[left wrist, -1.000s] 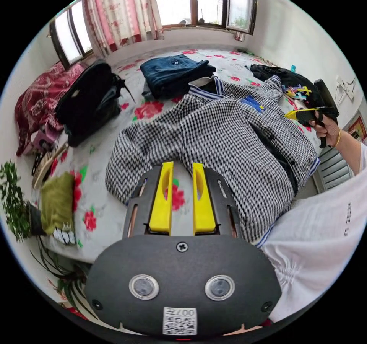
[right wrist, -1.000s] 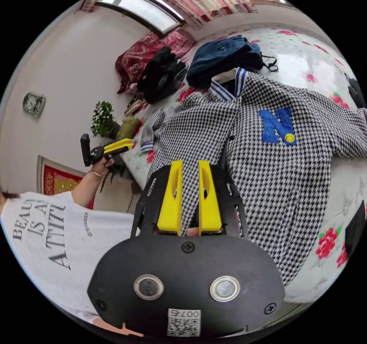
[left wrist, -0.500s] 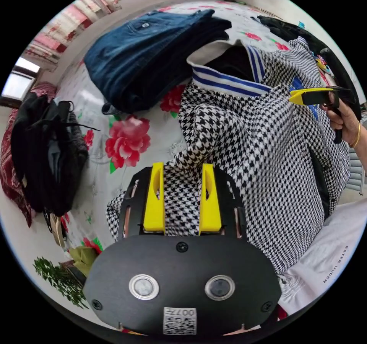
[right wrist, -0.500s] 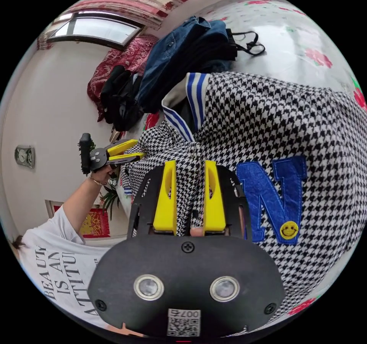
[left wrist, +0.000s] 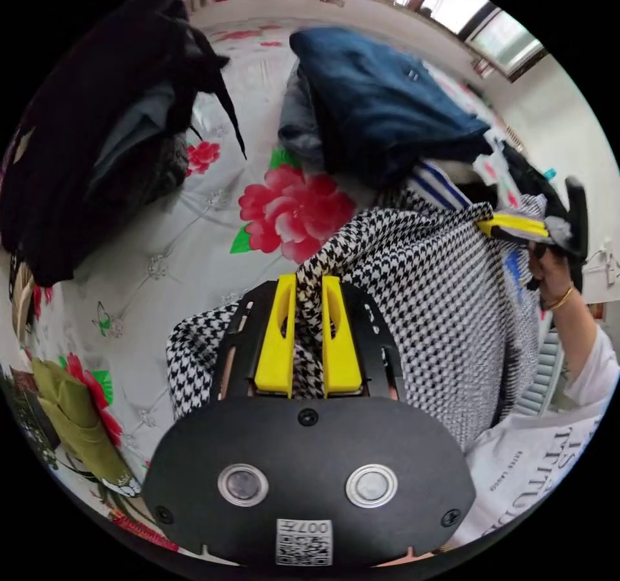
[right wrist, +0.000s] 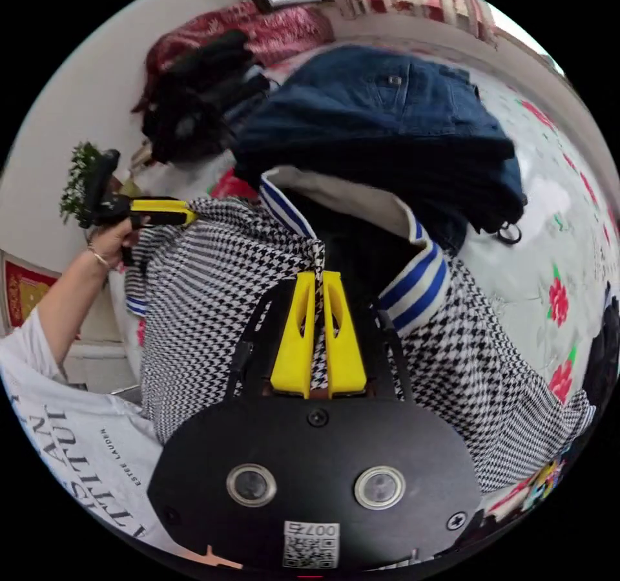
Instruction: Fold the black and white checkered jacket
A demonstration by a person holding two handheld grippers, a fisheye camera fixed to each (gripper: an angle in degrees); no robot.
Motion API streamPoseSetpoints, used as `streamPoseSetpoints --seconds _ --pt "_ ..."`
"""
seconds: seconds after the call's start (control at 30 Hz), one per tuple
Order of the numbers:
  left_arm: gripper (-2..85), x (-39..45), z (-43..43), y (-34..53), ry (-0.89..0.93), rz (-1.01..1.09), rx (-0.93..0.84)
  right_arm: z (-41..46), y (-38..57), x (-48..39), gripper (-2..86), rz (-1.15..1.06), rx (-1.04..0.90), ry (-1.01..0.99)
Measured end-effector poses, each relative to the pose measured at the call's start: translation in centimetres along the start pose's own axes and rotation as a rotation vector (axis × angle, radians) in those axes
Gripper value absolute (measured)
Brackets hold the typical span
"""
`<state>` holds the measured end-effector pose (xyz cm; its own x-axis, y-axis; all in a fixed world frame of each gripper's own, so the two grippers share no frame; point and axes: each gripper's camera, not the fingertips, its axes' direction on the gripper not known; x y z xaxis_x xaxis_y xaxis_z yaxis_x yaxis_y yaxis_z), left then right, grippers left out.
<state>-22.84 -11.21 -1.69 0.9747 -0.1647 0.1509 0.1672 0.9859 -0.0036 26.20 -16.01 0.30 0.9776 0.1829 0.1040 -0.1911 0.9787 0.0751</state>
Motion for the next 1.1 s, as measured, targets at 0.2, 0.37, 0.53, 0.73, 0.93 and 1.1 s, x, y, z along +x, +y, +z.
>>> streamPoseSetpoints --seconds 0.2,0.37,0.53,0.73,0.93,1.1 --pt "7.9 -0.3 -1.2 1.1 -0.044 -0.005 0.079 -0.4 3.3 4.0 0.9 0.146 0.135 -0.234" --pt "8.1 -0.4 -7.9 8.3 -0.042 -0.057 0.277 -7.2 11.9 0.2 2.8 0.052 0.281 -0.154" --pt "6.9 8.4 -10.3 19.8 0.098 0.140 0.289 -8.7 24.8 -4.0 4.5 0.017 0.190 -0.052" --pt "7.6 20.3 -8.2 27.9 0.350 0.403 0.078 -6.3 36.9 -9.1 6.7 0.029 -0.038 0.007" --pt "8.9 23.3 -9.7 28.9 0.400 0.480 0.040 -1.2 39.6 -10.0 5.6 -0.045 -0.221 0.094" --pt "11.6 22.7 -10.8 29.1 0.446 0.419 0.057 -5.5 39.6 -6.2 1.3 -0.061 -0.131 -0.075"
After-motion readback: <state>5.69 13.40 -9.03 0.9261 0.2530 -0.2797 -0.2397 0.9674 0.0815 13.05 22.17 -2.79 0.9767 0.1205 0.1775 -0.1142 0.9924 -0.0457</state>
